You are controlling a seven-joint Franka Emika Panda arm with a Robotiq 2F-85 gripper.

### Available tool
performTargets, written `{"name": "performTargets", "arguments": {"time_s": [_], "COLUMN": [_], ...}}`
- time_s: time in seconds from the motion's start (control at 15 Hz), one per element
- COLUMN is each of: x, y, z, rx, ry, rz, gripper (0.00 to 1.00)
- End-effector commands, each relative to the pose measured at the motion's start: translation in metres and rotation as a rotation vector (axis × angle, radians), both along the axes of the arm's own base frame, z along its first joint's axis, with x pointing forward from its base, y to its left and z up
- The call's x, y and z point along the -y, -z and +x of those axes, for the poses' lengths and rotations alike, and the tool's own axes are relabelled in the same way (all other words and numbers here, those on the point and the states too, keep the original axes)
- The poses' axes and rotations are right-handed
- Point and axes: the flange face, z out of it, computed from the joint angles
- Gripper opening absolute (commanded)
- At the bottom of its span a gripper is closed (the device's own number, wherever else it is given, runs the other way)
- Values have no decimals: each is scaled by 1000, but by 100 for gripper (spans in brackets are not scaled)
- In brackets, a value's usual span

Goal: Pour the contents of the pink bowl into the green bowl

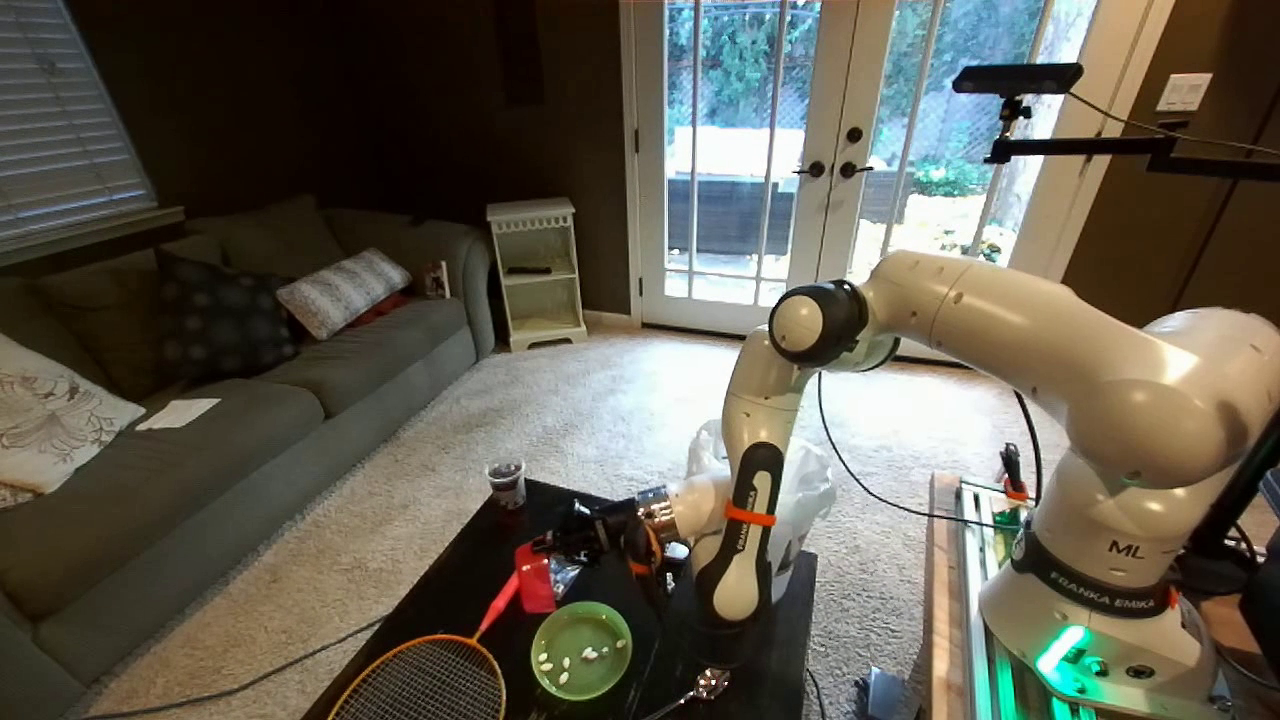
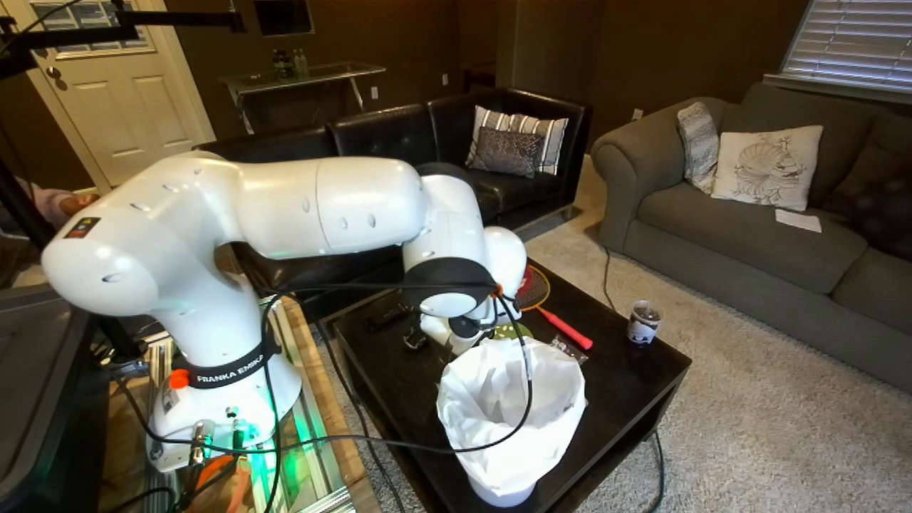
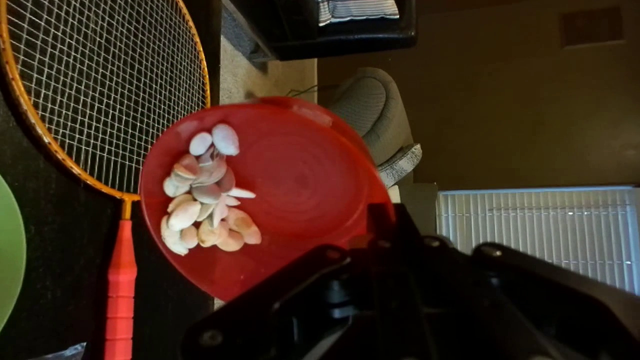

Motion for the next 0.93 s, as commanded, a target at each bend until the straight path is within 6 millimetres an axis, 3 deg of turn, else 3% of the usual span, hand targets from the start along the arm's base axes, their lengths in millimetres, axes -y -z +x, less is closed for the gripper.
{"name": "performTargets", "arguments": {"time_s": [0.0, 0.4, 0.87], "x": [6, 11, 18], "y": [-7, -6, -18], "z": [-8, -21, -26], "rx": [-7, -63, -53], "ry": [4, 15, 21], "rz": [85, 162, 221], "gripper": [1, 1, 1]}}
